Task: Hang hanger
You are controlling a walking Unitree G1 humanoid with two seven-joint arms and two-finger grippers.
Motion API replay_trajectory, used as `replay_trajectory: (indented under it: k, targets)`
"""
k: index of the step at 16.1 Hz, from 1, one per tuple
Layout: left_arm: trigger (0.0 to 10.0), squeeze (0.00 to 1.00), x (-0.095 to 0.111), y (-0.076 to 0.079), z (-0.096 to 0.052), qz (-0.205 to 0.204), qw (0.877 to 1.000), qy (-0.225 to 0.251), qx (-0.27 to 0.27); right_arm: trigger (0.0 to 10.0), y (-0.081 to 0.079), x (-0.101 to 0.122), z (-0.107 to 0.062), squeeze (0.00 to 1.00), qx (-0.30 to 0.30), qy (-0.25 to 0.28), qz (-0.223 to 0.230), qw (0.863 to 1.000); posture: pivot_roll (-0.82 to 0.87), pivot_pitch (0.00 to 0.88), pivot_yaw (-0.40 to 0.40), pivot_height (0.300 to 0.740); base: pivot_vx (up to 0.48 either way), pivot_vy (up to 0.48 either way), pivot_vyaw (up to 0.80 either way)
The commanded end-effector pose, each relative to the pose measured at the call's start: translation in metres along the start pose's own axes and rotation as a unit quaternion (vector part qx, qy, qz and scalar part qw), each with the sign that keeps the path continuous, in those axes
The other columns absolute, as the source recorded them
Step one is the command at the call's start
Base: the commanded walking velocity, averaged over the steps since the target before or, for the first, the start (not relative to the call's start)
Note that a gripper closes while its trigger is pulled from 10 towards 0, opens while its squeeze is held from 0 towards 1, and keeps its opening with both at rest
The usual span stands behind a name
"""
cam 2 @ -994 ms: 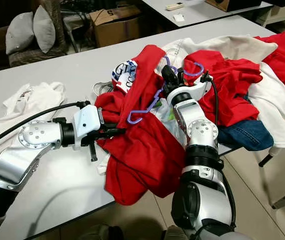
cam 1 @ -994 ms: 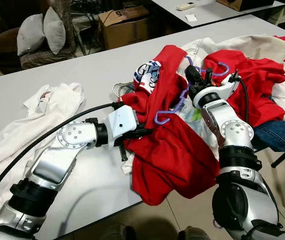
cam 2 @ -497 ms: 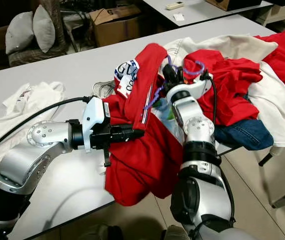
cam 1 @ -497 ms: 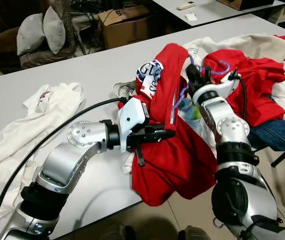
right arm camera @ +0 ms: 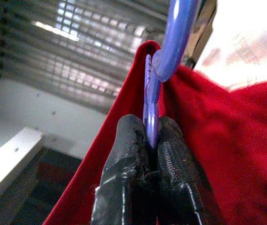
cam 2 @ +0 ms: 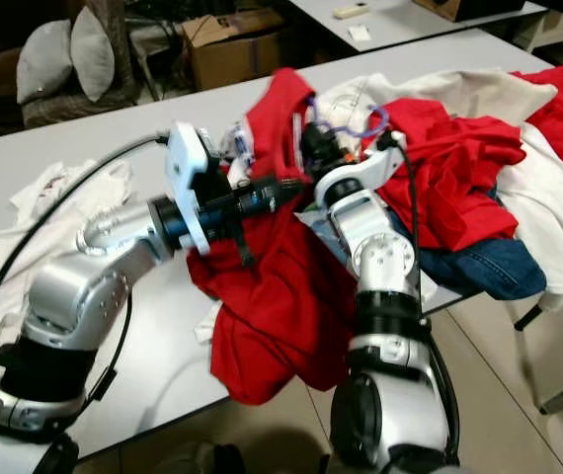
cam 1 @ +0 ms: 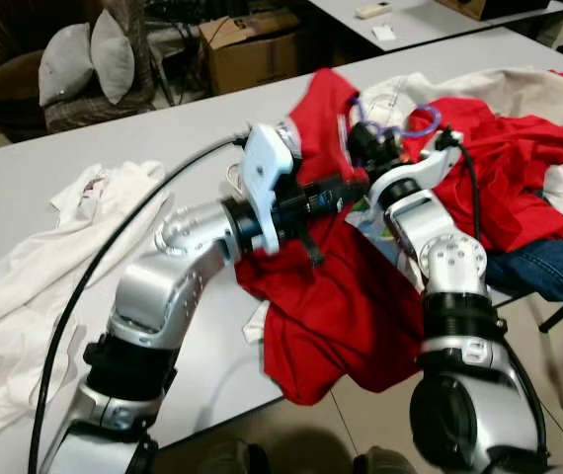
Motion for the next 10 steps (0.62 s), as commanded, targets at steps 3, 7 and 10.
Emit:
replay_trajectory:
  k: [3,7,10]
  targets:
    - [10.0,0.00,-0.018,-0.014,-0.012,0.029,0.997,-0.066,0.034,10.0,-0.015,0.006,-0.010,0.00,0.029,-0.009,0.007,1.000,-0.17,0.000,0.088,0.740,0.000,0.000,0.00]
    - [10.0,1.00,-0.026,-0.042,-0.033,-0.009,0.989,-0.104,0.104,10.0,-0.027,0.017,-0.034,0.00,0.055,-0.017,0.005,0.998,-0.17,0.000,0.081,0.740,0.000,0.000,0.00]
    - [10.0,1.00,-0.020,-0.037,-0.045,-0.041,0.991,-0.111,0.060,10.0,-0.023,0.030,-0.045,0.00,0.040,-0.001,0.007,0.999,-0.17,0.000,0.087,0.740,0.000,0.000,0.00]
Point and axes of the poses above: a point about 5 cm out from each wrist's last joint towards the gripper, its own z axis pointing out of the wrist towards the gripper, its own x axis along the axis of the wrist's last joint, y = z × x, the point moved 4 cm from there along z, pointing out of the wrist towards the gripper, and after that the axes turned 9 degrees about -z, right-handed, at the moved point
